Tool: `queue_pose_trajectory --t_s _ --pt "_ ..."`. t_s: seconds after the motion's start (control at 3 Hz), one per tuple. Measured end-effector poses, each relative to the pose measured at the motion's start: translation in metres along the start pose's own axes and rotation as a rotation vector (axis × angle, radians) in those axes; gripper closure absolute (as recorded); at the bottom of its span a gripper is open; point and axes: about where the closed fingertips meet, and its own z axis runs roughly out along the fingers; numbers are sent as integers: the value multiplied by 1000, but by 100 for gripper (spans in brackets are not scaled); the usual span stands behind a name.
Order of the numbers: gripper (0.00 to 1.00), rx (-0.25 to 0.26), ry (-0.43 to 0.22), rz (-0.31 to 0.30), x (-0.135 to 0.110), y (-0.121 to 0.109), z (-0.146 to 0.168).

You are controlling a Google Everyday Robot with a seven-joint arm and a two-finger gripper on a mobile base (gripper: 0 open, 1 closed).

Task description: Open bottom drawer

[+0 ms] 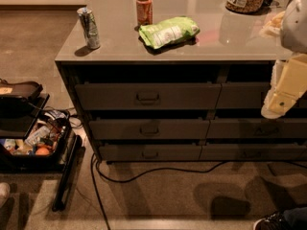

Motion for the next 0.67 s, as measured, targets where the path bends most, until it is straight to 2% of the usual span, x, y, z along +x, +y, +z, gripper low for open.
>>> queue_pose_trajectory --t_s 0.33,0.67 --pt "0 0 0 0 0 0 0" --pt "0 4 -40 -13 -2 0 -2"
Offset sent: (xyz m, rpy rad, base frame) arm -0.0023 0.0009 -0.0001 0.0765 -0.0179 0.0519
